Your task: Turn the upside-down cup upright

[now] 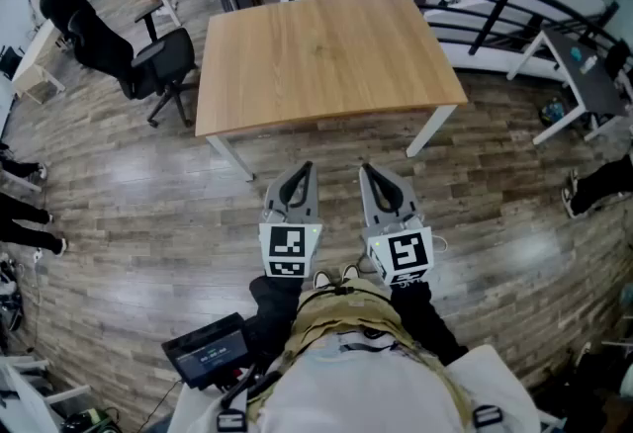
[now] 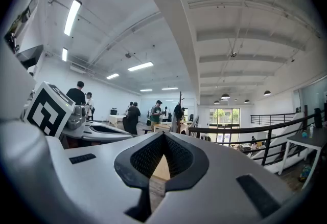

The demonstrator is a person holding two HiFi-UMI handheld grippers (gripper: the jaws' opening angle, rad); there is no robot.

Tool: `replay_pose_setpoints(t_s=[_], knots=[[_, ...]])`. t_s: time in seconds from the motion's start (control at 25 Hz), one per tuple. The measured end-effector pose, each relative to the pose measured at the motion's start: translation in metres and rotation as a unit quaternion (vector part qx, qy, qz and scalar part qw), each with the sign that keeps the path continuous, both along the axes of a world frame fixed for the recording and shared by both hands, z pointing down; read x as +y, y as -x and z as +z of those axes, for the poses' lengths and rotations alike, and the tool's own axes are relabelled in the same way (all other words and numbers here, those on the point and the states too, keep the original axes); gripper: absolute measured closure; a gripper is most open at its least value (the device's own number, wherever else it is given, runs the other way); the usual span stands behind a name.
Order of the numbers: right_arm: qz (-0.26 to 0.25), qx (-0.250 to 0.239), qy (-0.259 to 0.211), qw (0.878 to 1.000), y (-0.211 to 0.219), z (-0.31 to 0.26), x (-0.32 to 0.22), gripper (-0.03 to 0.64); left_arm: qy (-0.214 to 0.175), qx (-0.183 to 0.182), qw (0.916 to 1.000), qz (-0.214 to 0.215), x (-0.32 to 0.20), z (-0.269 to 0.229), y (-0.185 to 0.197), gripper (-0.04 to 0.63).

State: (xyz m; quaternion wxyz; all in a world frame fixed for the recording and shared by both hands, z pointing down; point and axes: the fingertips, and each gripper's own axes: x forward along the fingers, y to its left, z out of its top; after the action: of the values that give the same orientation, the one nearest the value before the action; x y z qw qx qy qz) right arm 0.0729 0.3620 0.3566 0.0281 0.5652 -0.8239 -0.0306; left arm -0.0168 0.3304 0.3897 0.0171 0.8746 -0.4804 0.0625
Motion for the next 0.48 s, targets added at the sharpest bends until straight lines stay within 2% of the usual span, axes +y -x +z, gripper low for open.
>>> replay_pose_setpoints(t_s=[0.48], knots=[[0.002, -0.005, -0.005, 1.000, -0.0015, -0.0035, -0.0015, 0.597, -0.001, 0.004, 1.0000, 0.005, -0.0024, -0.0029, -0.0074, 0.595]])
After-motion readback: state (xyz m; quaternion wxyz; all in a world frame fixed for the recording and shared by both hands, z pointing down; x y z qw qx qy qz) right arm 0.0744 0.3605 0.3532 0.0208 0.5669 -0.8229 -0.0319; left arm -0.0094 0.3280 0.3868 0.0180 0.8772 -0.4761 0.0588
